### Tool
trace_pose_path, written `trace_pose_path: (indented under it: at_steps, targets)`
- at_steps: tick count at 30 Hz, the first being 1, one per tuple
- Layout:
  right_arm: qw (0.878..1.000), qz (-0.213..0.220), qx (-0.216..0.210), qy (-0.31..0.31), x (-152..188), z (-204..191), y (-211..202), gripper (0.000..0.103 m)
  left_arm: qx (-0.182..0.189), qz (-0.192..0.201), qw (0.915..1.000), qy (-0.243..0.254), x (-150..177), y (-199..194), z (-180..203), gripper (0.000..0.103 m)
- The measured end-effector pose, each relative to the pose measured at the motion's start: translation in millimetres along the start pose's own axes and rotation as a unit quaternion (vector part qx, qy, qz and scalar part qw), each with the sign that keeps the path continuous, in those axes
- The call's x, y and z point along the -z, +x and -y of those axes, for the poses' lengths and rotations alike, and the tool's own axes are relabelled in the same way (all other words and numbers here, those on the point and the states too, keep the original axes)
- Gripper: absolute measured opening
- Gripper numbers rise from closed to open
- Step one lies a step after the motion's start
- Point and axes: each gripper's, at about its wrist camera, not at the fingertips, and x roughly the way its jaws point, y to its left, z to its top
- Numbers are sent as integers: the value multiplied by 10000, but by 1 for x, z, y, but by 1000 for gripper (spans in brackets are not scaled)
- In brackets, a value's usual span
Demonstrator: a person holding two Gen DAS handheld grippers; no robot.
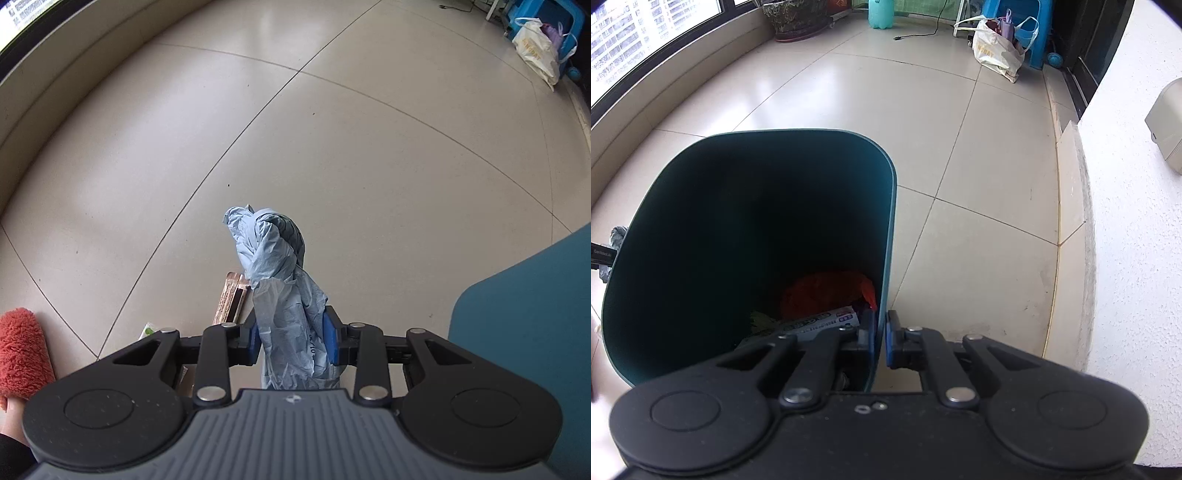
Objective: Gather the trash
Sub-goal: 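Lift the grey-blue bag and carry it over the teal bin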
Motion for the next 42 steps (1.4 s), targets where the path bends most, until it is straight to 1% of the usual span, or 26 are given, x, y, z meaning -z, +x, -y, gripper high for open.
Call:
trace_pose_path:
  at_steps: [6, 12, 17, 20, 22, 28, 31, 36, 42]
  targets:
    - [9998, 37, -92, 162, -1, 8, -3, 5, 185, 389, 9982, 410, 3, -67, 35, 32]
    - [9997, 73, -91, 202, -1, 11, -3, 4, 430, 729, 9926, 874, 10, -128, 68, 32]
    - [9993, 84, -181, 308, 0, 16, -4, 5, 753, 947, 9858, 1167, 22, -153, 83, 32]
    - [9994, 90, -184, 293, -1, 18, -6, 5, 978, 945, 9821, 1303, 29, -163, 99, 32]
    - [9994, 92, -181, 283, -1, 19, -5, 5, 1017, 955, 9794, 1461, 34, -167, 114, 32]
    - [9993, 95, -221, 298, 0, 20, -6, 5, 1163, 905, 9692, 1975, 41, -163, 166, 32]
    - [9992, 100, -234, 296, 0, 20, -6, 5, 1186, 765, 9649, 2217, 43, -149, 196, 32]
    - [9991, 107, -268, 302, 0, 21, -6, 5, 1132, 374, 9627, 2430, 49, -119, 220, 32]
    - [9990, 105, -307, 309, 0, 23, -7, 5, 924, -60, 9649, 2456, 55, -80, 239, 32]
